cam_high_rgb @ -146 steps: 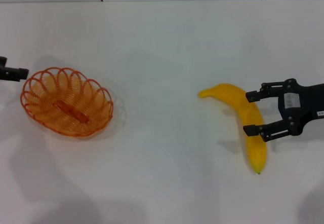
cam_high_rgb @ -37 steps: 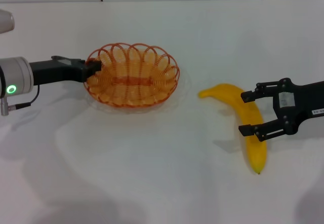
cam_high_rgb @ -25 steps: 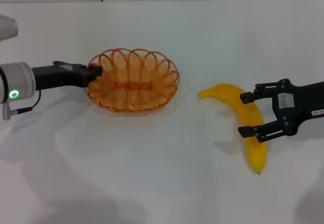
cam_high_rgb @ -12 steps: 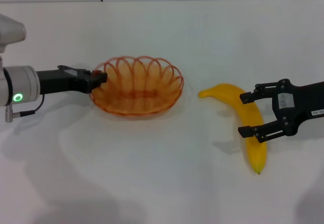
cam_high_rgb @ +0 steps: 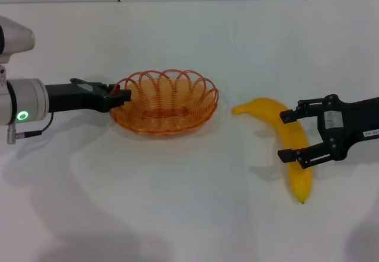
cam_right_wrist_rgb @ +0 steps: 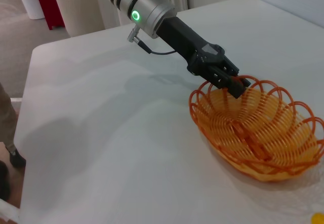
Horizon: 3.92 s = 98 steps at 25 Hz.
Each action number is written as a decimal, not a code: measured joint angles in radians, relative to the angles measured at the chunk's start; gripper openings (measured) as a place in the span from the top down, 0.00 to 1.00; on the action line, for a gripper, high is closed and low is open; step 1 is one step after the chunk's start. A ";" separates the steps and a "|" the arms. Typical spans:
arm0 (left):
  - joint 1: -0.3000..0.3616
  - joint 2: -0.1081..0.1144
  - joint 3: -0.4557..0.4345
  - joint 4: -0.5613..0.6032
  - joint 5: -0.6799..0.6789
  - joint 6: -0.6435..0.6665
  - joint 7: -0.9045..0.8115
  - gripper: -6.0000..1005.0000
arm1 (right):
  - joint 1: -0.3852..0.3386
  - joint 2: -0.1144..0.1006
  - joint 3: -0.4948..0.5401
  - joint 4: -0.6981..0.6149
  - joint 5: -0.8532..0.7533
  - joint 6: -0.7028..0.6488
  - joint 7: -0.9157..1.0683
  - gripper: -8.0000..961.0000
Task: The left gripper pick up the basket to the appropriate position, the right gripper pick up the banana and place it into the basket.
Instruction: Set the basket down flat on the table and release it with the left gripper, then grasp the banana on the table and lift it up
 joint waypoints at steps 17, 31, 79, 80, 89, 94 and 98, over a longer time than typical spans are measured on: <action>0.017 -0.001 -0.010 0.018 -0.009 -0.002 0.037 0.29 | 0.000 -0.001 0.000 0.010 -0.001 0.002 0.000 0.09; 0.087 -0.011 0.000 0.079 -0.137 0.013 0.207 0.17 | -0.002 0.001 0.001 0.010 0.009 -0.007 0.000 0.09; 0.193 -0.008 0.003 -0.011 -0.509 0.313 0.597 0.25 | -0.202 0.015 -0.475 -0.329 0.315 0.421 0.288 0.09; 0.194 -0.008 0.003 -0.003 -0.494 0.312 0.571 0.25 | -0.201 0.015 -0.474 -0.326 0.313 0.422 0.290 0.09; 0.237 -0.013 0.005 0.110 -0.303 0.293 0.439 0.25 | -0.200 0.012 -0.467 -0.319 0.310 0.427 0.290 0.09; 0.305 -0.013 0.003 0.159 -0.316 0.297 0.446 0.25 | -0.197 0.009 -0.466 -0.290 0.308 0.461 0.295 0.09; 0.329 -0.012 -0.003 0.176 -0.316 0.298 0.450 0.25 | -0.194 0.008 -0.469 -0.281 0.297 0.481 0.307 0.09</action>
